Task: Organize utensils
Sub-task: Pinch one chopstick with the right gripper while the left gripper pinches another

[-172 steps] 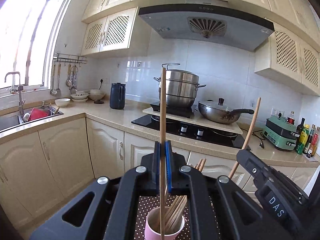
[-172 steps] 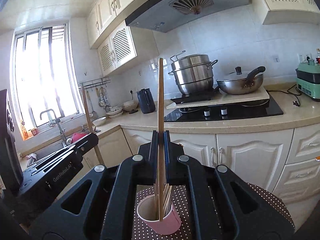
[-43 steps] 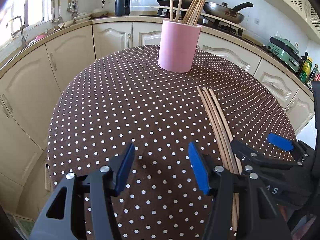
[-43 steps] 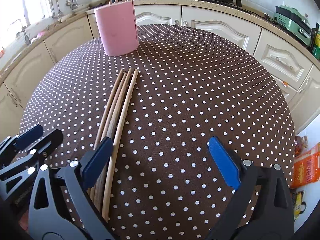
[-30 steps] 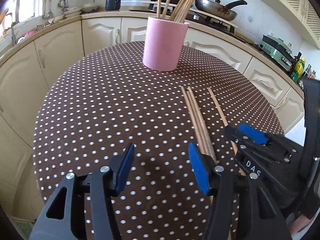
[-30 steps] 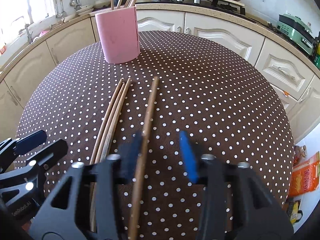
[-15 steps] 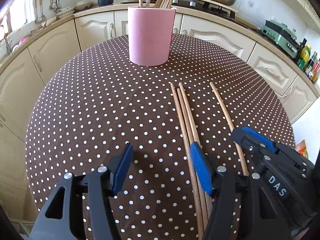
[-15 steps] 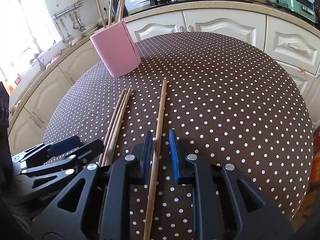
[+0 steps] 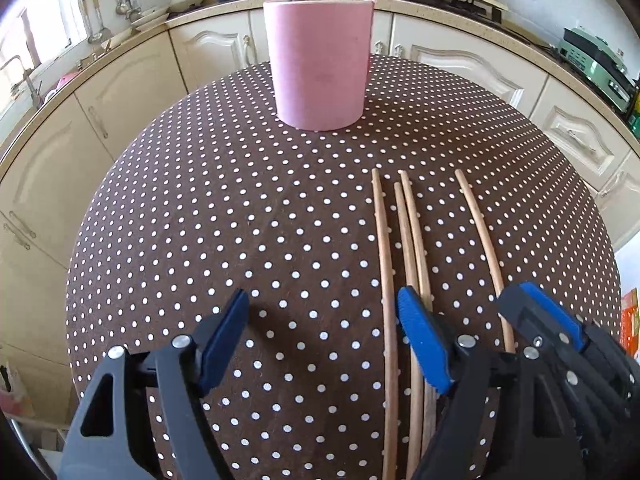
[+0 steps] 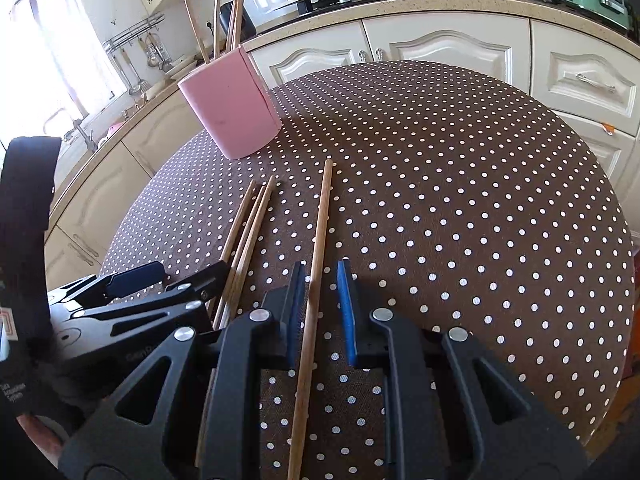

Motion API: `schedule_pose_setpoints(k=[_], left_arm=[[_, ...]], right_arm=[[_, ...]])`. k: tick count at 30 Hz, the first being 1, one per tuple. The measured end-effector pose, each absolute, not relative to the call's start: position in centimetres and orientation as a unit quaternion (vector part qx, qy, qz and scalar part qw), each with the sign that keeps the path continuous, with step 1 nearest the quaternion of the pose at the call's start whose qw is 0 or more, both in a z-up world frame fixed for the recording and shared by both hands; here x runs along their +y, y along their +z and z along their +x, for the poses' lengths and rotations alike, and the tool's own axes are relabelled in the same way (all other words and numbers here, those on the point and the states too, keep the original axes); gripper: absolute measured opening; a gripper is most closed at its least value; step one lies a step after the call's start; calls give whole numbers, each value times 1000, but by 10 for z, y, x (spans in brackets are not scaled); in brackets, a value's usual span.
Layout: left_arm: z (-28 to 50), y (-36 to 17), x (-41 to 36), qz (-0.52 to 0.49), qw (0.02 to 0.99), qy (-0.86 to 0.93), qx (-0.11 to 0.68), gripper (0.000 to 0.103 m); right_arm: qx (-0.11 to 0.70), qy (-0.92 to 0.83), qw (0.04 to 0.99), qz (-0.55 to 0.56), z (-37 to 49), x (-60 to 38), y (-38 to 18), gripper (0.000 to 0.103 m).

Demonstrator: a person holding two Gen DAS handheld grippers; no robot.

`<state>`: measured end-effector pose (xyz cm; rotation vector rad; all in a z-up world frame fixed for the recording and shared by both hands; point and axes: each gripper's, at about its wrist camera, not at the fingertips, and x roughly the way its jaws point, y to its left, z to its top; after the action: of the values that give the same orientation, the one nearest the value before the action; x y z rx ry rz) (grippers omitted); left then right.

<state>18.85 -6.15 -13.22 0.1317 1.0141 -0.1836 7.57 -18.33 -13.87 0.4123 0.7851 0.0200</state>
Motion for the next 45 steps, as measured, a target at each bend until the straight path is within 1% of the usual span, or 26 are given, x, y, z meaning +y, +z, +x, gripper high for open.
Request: schedule_pose_setpoints(k=[1,2,4,5,6,7,8,17,23,33,34,35,36,37,38,40,41,42,44,45], left_arm=[[190,-132,-60,61,869,-83,485,72],[193,-131,-59,58,872,-76,480,56],[194,-127,-57,60,876,-78,471,38],[194,-127,-58,63,877,-83,469,26],[193,-127,-58,64,878,-85,467,20],[193,-127,-59,67,879,-86,465,10],[193,-127,-60,71,880,-88,462,9],[177,-130,-39,69,882,-95,457,6],[173,-131,-27,71,886,-95,448,6],[176,-135,0,22,889,-118,442,6],[176,-136,3,18,889,-121,441,6],[175,-136,5,13,889,-125,441,6],[175,-136,6,9,888,-128,441,6],[175,-137,7,6,888,-131,440,6],[174,-137,9,4,889,-134,439,6],[174,-137,13,1,889,-139,436,6],[173,-137,13,0,889,-140,435,6],[173,-137,14,-2,890,-141,434,6],[173,-137,15,-8,890,-143,434,6],[173,-137,17,-11,889,-145,434,6]], right_arm=[[379,11,902,205,75,-186,-139,16],[378,12,902,210,74,-189,-139,16],[376,15,901,216,73,-193,-139,15],[377,14,901,214,72,-193,-138,15],[377,13,902,211,72,-192,-137,15],[378,12,902,208,71,-191,-137,15],[378,12,902,207,71,-190,-137,15],[378,-2,907,185,71,-179,-133,8],[383,-34,913,137,76,-163,-128,9],[404,-34,910,83,104,-153,-114,10],[407,-34,909,81,109,-151,-113,13],[411,-32,908,80,112,-149,-114,22],[413,-34,907,79,116,-148,-115,43],[414,-39,906,75,119,-146,-115,55],[411,-42,908,70,120,-145,-116,59],[417,-46,906,57,125,-142,-122,58],[423,-45,903,59,129,-140,-126,55],[428,-53,901,57,133,-139,-129,49],[427,-77,900,44,135,-137,-128,27],[426,-74,901,44,134,-136,-129,22]])
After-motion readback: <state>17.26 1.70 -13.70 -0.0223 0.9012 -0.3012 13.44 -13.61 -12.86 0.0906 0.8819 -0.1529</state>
